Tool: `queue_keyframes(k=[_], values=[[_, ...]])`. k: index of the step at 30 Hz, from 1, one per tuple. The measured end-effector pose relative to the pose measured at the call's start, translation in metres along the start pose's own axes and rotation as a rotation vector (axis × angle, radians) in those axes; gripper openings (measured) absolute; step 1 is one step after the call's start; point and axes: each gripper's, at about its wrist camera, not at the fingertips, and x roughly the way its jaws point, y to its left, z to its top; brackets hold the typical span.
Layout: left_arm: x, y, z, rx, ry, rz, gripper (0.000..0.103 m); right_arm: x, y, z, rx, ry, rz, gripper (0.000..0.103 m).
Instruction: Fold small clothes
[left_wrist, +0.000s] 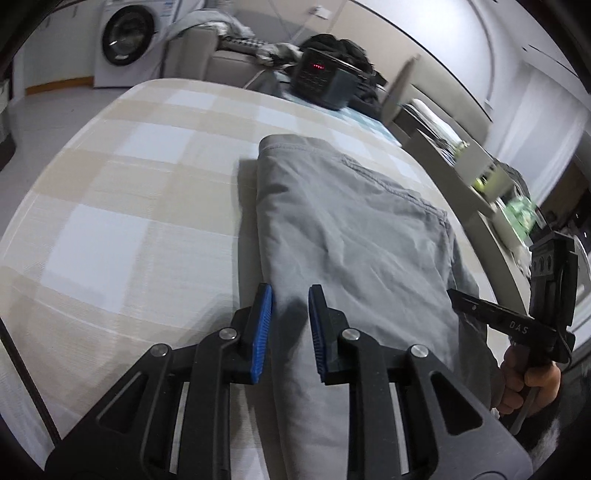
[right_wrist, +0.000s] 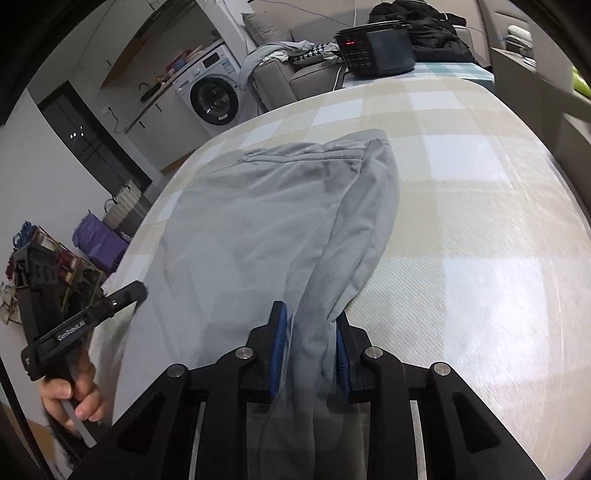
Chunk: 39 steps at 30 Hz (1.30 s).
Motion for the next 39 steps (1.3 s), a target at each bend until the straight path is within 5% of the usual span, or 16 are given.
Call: queue_keyframes(k=[5,12,16,23,26,28,29,31,36,39], values=[[-0.005,0.013,-0.004,-0.014,0.025,0.007,0.018,-0.020,-0.004,-0.006,-0.006,-0.005,-0.035,0.029],[-0.005,0.000,-0.025,0.023,0.078,-0.039,0.020,-0.046,-0.024,-0.037,0.032,0.024,0.089,0.030],[0.000,0.000,-0.022,0.003,0.052,-0.068,0.020,-0.041,-0.024,-0.047,0.069,0.000,0.117,0.018],[0.008,0.002,-0.009,0.012,0.041,-0.059,0.020,-0.043,-0.018,-0.054,0.086,-0.024,0.095,0.018],[0.000,0.003,-0.013,0.007,0.044,-0.039,0.020,-0.050,-0.016,-0.053,0.043,-0.041,0.002,0.026],[-0.013,-0.001,-0.020,0.038,0.017,-0.001,0.020,-0.059,-0.014,-0.054,0.003,-0.061,-0.067,0.050],[-0.022,-0.004,-0.026,0.064,-0.001,0.021,0.020,-0.064,-0.012,-0.056,-0.015,-0.074,-0.083,0.053],[-0.039,-0.012,-0.037,0.105,-0.031,0.058,0.025,-0.078,-0.007,-0.062,-0.052,-0.108,-0.079,0.067],[-0.086,-0.031,-0.070,0.172,-0.154,0.051,0.084,-0.109,0.012,-0.081,-0.156,-0.201,-0.065,0.097],[-0.108,-0.048,-0.093,0.254,-0.232,0.042,0.103,-0.126,0.022,-0.094,-0.196,-0.292,-0.062,0.103]])
